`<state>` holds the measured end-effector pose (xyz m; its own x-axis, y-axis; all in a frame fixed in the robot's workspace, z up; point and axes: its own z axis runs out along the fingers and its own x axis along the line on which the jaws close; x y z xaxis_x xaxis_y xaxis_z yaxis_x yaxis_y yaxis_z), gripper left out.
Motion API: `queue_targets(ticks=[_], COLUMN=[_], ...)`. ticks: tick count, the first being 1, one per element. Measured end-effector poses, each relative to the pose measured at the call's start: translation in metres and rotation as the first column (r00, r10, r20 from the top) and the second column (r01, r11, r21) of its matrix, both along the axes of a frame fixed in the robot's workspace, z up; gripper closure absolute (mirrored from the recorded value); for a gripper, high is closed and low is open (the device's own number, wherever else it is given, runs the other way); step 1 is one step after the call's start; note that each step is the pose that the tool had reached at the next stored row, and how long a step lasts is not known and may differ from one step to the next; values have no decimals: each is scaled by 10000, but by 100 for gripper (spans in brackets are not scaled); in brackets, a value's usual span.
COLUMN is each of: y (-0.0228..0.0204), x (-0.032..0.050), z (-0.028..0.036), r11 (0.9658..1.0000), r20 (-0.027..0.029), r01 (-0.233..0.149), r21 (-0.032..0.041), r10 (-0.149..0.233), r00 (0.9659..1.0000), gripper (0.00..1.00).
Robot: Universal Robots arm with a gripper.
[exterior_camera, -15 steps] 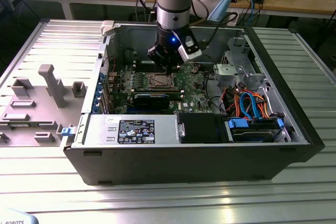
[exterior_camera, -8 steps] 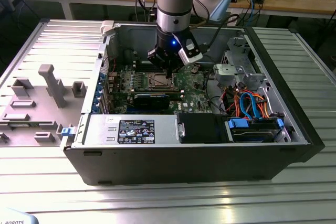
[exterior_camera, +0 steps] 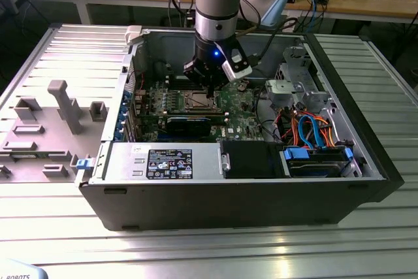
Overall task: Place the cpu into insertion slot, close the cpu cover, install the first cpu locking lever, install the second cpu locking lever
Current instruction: 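Install the second cpu locking lever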
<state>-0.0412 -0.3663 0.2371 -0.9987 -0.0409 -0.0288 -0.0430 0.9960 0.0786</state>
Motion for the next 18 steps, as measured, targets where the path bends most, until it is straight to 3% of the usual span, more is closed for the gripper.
queue_targets(ticks=[3,4,5,6,7,10,11,12,13,14,16,18], y=[-3,-3,-3,-3,-5,-43,-54,-83,-113,-141,-241,-262], x=[0,2,2,2,2,2,2,2,2,2,2,1], z=[0,1,0,0,0,-1,-2,-4,-4,-3,-3,-4], r11=[10000,10000,10000,10000,10000,10000,9999,9997,9996,9995,9995,9994], r20=[-7,-43,-110,-256,-296,-313,-318,-329,-335,-337,-342,-398], r01=[0,-2,-2,0,0,0,0,0,0,1,1,3], r21=[-2,-2,-1,1,7,58,115,240,288,301,320,342], r10=[0,2,2,0,0,2,4,8,10,9,10,10], r00=[10000,10000,9999,9997,9996,9995,9995,9995,9994,9994,9994,9992], gripper=[89,89,89,89,89,89,89,89,89,89,89,89])
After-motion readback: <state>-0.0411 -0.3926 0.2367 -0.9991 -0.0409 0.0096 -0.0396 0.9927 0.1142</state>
